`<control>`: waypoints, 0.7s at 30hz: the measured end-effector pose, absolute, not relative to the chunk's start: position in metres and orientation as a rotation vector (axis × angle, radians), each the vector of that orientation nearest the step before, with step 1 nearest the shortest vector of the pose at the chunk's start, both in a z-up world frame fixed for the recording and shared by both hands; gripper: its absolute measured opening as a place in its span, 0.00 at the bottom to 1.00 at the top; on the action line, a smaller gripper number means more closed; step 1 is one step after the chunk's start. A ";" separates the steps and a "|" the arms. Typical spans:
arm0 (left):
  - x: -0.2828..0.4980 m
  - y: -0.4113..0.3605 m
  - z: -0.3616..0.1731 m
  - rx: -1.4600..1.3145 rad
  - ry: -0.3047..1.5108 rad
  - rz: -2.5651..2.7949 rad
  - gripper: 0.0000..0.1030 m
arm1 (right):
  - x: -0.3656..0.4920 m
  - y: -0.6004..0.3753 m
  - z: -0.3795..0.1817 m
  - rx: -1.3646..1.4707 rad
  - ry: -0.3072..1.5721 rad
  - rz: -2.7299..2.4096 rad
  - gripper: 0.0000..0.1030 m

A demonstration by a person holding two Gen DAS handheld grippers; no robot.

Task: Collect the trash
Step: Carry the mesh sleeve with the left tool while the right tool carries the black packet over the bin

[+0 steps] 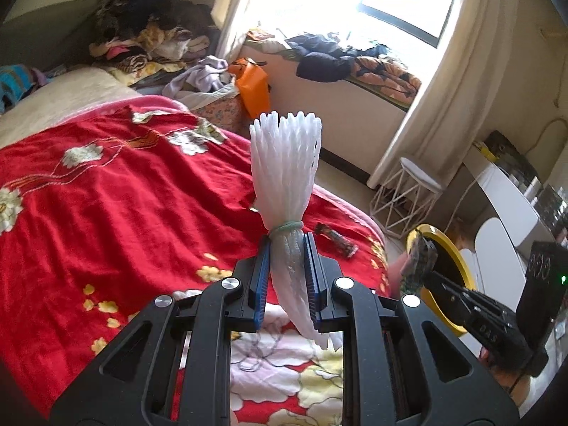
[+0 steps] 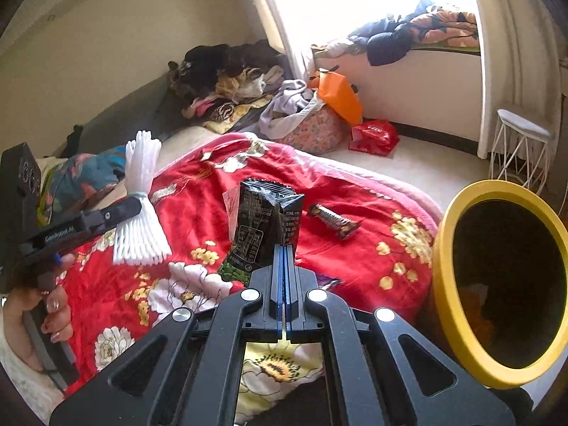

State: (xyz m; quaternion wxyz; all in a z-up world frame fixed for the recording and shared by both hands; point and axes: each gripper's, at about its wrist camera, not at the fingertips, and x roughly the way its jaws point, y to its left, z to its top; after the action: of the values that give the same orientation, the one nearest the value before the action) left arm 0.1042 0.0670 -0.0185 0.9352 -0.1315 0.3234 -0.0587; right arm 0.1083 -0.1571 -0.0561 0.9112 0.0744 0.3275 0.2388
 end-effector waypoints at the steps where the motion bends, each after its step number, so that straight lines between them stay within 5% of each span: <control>1: 0.106 0.064 -0.019 -0.263 0.662 -0.127 0.13 | 0.109 -0.160 -0.056 0.158 0.673 0.486 0.01; 21: 0.122 -0.017 -0.023 -0.170 0.688 -0.291 0.13 | 0.121 -0.236 -0.051 0.282 0.634 0.329 0.01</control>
State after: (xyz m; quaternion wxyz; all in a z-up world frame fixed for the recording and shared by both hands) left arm 0.1225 -0.0175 -0.0228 0.9275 -0.0830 0.3358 -0.1421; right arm 0.1210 -0.2360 -0.0506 0.9272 0.1375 0.3094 0.1604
